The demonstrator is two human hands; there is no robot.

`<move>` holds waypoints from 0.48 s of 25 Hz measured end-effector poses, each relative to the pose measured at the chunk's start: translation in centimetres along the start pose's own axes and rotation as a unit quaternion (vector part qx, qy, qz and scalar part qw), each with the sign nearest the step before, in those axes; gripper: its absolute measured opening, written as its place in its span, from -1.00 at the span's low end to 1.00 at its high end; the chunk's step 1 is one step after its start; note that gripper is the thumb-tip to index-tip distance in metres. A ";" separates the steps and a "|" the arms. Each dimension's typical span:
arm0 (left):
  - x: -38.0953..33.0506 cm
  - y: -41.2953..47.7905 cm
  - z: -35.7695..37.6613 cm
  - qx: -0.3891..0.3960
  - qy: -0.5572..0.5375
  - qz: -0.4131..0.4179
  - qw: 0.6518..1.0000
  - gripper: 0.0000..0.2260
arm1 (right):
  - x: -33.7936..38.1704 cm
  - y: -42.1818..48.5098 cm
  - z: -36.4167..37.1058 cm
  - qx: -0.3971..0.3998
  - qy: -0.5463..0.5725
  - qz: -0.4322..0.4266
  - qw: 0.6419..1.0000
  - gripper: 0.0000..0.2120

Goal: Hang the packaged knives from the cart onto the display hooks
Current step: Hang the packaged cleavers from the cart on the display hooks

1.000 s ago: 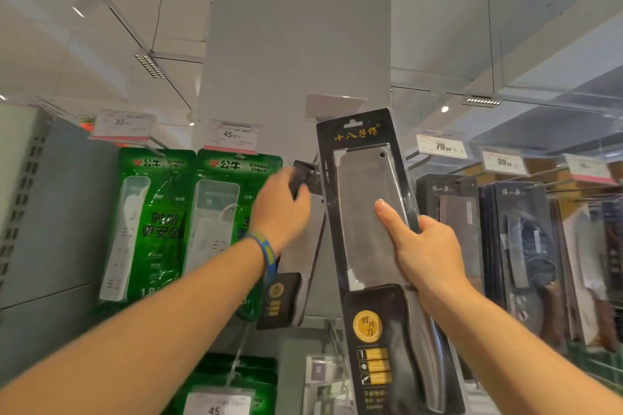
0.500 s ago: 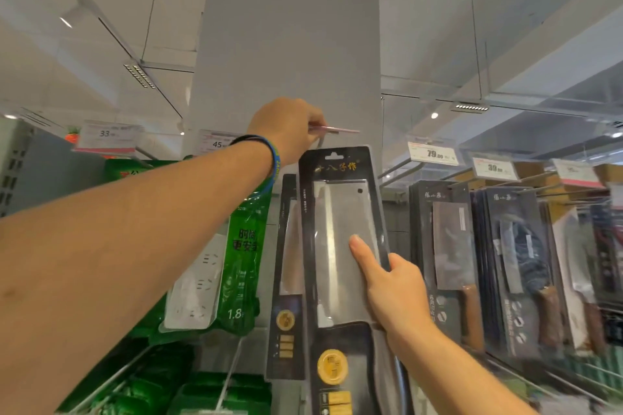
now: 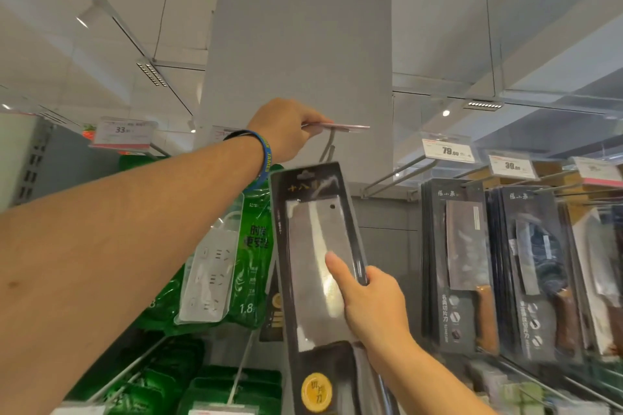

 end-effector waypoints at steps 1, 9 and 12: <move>0.0 0.0 -0.1 0.006 -0.001 -0.001 1.000 -0.76 | -0.6 -0.5 0.2 0.004 -0.006 0.022 1.000 -0.42; 0.5 -0.1 0.1 0.013 -0.017 -0.011 1.000 -0.75 | 0.6 1.2 -0.8 -0.078 0.051 -0.060 0.994 -0.35; 0.4 -0.2 0.2 0.018 0.005 -0.008 1.000 -0.75 | 0.4 1.8 -0.3 -0.040 0.016 -0.025 0.999 -0.32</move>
Point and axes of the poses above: each hand's wrist, its own y-axis towards the middle knuckle, its own z-axis out of the palm, x = y × z, the point moved 1 cm from there along y, towards the middle knuckle, and after that the axes turned 5 degrees about -x, right-handed, at the moved point
